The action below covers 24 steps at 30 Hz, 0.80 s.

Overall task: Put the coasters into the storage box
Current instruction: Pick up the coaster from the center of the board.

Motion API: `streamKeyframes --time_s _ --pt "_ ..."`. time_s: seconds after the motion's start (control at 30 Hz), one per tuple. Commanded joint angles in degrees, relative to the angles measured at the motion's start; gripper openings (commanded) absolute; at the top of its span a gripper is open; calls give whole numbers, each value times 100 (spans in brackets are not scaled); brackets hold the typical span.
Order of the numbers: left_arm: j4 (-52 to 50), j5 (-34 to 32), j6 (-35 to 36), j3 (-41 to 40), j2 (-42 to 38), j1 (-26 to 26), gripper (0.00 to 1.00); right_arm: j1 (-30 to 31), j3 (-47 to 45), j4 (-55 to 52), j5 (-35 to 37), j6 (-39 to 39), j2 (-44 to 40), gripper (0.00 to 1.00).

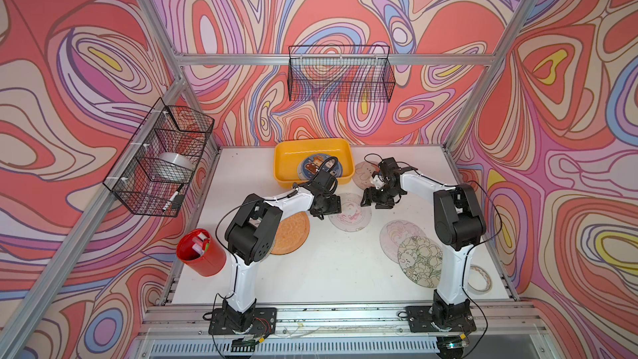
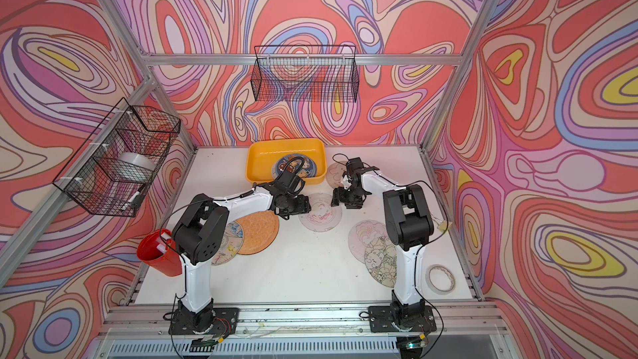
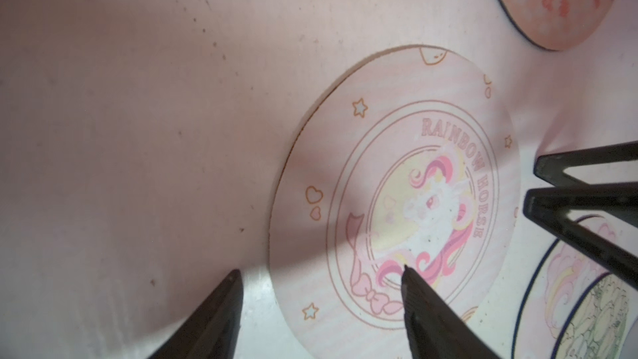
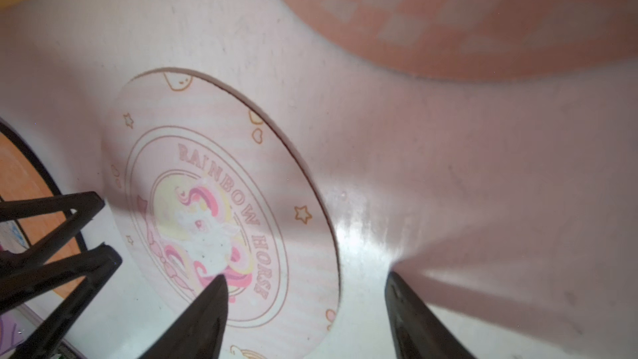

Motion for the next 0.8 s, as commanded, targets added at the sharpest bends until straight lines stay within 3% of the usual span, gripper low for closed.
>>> streamKeyframes --time_s 0.0,0.5,0.63,0.77 --pt "-345 -39 20 58 277 -109 70 48 -293 61 -108 130 161 65" --pt "-333 30 -47 14 355 -129 65 185 -184 69 -173 195 357 46" --pt "-332 38 -56 5 362 -129 64 189 -174 83 -174 204 340 33" --pt "-315 39 -73 -21 325 -129 64 184 -144 81 -203 228 316 10"
